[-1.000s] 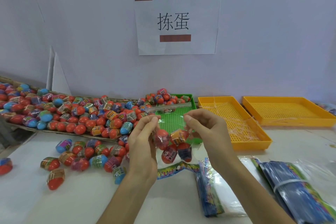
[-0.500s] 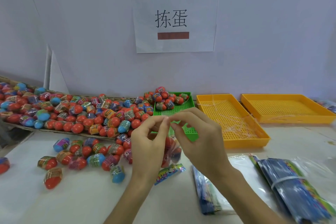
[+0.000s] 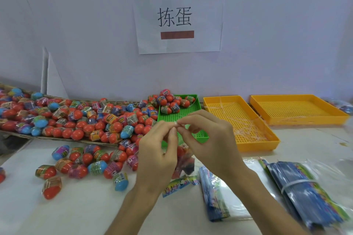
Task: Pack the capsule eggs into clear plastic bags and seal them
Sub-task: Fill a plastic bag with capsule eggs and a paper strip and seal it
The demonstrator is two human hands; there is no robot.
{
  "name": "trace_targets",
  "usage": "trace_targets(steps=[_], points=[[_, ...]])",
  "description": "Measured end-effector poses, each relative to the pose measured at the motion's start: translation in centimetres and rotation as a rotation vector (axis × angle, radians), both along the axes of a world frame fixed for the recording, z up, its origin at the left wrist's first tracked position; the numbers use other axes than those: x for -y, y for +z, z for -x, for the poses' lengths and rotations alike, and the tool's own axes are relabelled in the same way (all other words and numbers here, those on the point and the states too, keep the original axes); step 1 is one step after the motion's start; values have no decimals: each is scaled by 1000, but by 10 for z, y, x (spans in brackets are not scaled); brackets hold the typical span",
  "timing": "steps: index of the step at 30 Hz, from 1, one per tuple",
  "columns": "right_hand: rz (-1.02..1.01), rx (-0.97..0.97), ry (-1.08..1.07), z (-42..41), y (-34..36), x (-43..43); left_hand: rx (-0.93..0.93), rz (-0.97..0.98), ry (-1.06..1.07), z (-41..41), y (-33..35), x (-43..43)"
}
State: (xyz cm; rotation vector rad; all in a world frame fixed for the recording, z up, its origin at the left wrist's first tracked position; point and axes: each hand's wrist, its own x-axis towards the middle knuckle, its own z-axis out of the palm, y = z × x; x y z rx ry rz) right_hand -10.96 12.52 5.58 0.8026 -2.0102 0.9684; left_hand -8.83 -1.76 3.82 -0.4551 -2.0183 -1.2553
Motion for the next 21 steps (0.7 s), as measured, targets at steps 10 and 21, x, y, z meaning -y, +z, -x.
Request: trace_targets(steps=[10,21], points=[[-41,-8,65,-6,5,0,-142,215,63,3,-2,10],[-83,-8,12,-8,9,0,-123,331,29,4,-4,16]])
